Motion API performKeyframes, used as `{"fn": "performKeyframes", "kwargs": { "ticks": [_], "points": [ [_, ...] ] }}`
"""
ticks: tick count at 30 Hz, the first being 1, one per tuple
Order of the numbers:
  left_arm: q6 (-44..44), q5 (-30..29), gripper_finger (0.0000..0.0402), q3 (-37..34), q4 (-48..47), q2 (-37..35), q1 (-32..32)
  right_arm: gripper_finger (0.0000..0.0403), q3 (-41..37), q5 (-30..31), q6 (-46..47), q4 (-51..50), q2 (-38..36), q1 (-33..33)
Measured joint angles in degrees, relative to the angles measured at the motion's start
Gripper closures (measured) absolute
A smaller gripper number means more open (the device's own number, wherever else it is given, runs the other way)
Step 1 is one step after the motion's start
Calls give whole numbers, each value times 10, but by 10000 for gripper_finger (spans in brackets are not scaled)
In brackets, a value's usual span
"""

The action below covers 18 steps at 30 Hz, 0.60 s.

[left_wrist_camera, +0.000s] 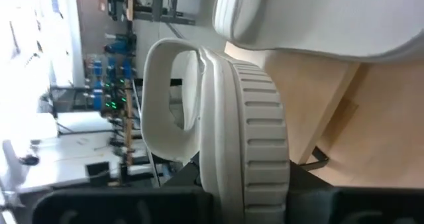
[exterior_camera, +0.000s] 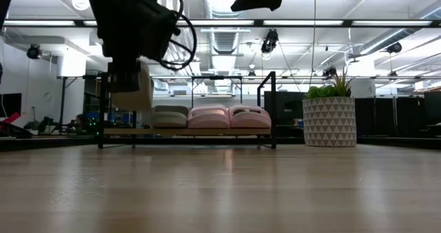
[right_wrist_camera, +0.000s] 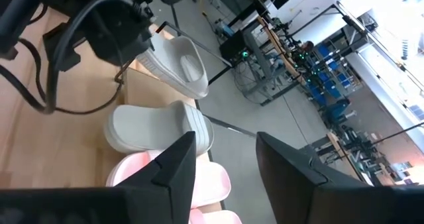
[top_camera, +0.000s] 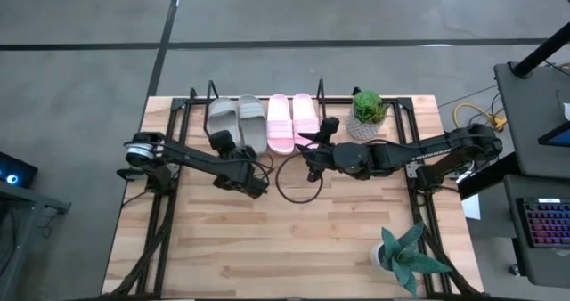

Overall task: Pick and place slides into the shelf
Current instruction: Put the gray slide on the shelf

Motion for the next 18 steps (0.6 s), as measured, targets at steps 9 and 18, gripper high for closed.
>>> {"fn": "performKeyframes", "kwargs": {
  "ticks": [9, 18],
  "points": [
    [23, -50, 373, -19, 10, 15, 9, 258, -8, 0, 2, -3, 0, 0],
    [90, -42, 373, -44, 41, 15, 9, 264, -13, 0, 2, -3, 0, 0]
  ]
}}
